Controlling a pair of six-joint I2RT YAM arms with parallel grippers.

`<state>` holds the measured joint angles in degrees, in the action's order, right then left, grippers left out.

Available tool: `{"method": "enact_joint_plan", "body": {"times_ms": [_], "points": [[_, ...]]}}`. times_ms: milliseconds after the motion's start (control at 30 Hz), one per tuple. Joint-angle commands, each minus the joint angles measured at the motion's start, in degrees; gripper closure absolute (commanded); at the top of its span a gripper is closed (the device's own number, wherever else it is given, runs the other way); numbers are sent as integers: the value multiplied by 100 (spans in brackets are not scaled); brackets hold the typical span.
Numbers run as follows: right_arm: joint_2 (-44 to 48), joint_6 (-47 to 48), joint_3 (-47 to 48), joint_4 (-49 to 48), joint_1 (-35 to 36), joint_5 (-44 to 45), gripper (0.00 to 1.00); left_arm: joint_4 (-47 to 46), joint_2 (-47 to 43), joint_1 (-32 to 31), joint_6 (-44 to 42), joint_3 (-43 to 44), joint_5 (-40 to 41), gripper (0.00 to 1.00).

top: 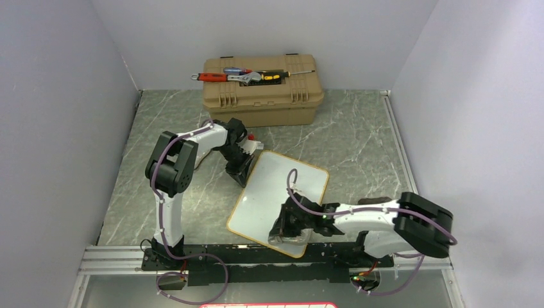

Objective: Erase the whiteboard
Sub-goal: Erase the whiteboard at the center of the board.

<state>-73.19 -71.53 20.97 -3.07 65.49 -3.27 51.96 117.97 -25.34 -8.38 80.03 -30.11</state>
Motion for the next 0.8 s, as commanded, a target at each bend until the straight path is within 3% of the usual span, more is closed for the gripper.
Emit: {"method": "enact_joint_plan", "body": {"times_ms": [0,167,300,433,600,767], "points": [[-1386,636,415,691,34,36,100,-767,338,81,-533,-304,1336,97],[-2788,1320,1851,559,46,-139,100,-801,332,73,-524,-309,1395,97],[-3000,1448,2261,704,56,-151,100,-813,289,73,-565,-337,1464,97],[-2108,1355,2007,1084,7,148,100,-765,220,87,-618,-320,1444,97],[-321,929,906,990,-374,455,100,-600,-6,134,-664,-199,1254,97],[-199,699,147,478,-611,178,100,-399,-120,144,-674,-77,704,94]]}}
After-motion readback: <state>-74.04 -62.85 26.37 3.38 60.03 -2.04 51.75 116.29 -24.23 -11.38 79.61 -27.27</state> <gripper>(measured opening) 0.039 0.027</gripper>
